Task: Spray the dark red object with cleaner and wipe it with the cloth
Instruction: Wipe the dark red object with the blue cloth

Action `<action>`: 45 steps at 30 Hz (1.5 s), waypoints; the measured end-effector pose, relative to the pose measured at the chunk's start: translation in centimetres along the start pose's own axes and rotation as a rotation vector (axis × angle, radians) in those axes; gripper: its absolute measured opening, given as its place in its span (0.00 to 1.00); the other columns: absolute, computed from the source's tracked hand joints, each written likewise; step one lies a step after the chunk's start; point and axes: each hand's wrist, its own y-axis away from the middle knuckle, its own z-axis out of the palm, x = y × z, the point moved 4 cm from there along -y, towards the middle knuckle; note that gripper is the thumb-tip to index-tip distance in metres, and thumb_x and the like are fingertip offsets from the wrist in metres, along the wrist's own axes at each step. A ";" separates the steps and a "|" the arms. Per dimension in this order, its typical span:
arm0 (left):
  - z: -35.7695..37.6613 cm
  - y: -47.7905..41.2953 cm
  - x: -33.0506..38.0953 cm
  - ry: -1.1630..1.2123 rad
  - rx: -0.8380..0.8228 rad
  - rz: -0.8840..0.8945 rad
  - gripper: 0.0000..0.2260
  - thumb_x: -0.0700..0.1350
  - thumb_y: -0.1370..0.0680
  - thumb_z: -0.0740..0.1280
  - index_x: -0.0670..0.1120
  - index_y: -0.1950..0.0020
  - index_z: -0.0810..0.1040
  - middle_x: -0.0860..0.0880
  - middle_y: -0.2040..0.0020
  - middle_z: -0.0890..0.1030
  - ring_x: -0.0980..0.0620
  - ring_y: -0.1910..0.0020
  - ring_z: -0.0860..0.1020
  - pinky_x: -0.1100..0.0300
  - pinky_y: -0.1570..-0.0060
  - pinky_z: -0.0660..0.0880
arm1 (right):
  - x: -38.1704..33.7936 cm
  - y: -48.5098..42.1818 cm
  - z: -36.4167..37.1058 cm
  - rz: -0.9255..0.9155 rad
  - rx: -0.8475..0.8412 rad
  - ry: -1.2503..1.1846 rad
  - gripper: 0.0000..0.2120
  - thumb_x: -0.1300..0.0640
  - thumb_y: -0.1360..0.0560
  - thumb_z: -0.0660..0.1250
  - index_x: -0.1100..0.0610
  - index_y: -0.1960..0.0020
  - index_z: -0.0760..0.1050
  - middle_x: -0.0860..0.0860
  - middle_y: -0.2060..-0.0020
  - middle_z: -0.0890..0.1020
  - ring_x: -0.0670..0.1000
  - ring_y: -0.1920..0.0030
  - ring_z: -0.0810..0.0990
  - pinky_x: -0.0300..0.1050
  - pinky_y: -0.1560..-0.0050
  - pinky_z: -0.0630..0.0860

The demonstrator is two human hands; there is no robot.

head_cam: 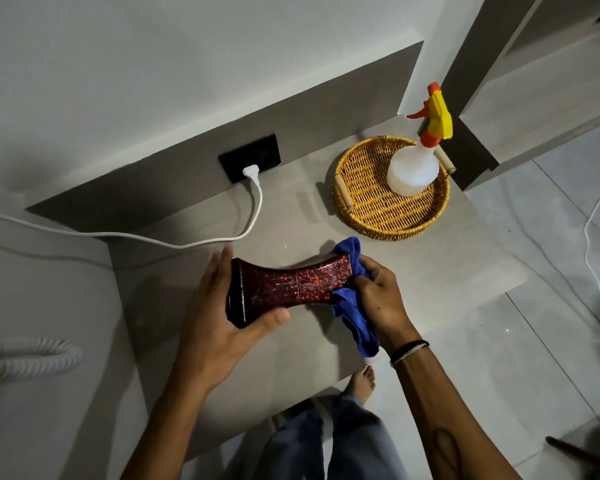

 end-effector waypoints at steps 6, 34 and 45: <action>-1.5 0.4 2.1 -0.251 0.002 0.217 0.58 0.74 0.38 0.75 0.58 0.14 0.56 0.49 0.16 0.63 0.45 0.18 0.62 0.44 0.26 0.69 | -0.5 -1.2 -0.4 0.031 -0.012 0.034 0.26 0.75 0.20 0.57 0.52 0.44 0.87 0.58 0.56 0.91 0.57 0.62 0.88 0.50 0.61 0.88; -0.8 -0.8 4.0 -0.268 0.189 0.435 0.35 0.55 0.39 0.81 0.49 0.35 0.74 0.54 0.41 0.75 0.49 0.42 0.77 0.65 0.42 0.69 | -1.2 9.6 7.0 -0.787 -0.276 0.898 0.38 0.67 0.21 0.59 0.60 0.13 0.54 0.56 0.12 0.53 0.56 0.11 0.48 0.48 0.12 0.48; -0.1 -0.2 3.0 -0.217 0.175 0.291 0.41 0.64 0.39 0.77 0.47 0.31 0.74 0.52 0.37 0.74 0.57 0.39 0.72 0.73 0.41 0.68 | -1.2 6.8 4.1 -0.677 -0.183 0.986 0.43 0.74 0.23 0.65 0.57 0.13 0.53 0.49 0.12 0.49 0.57 0.11 0.45 0.55 0.12 0.54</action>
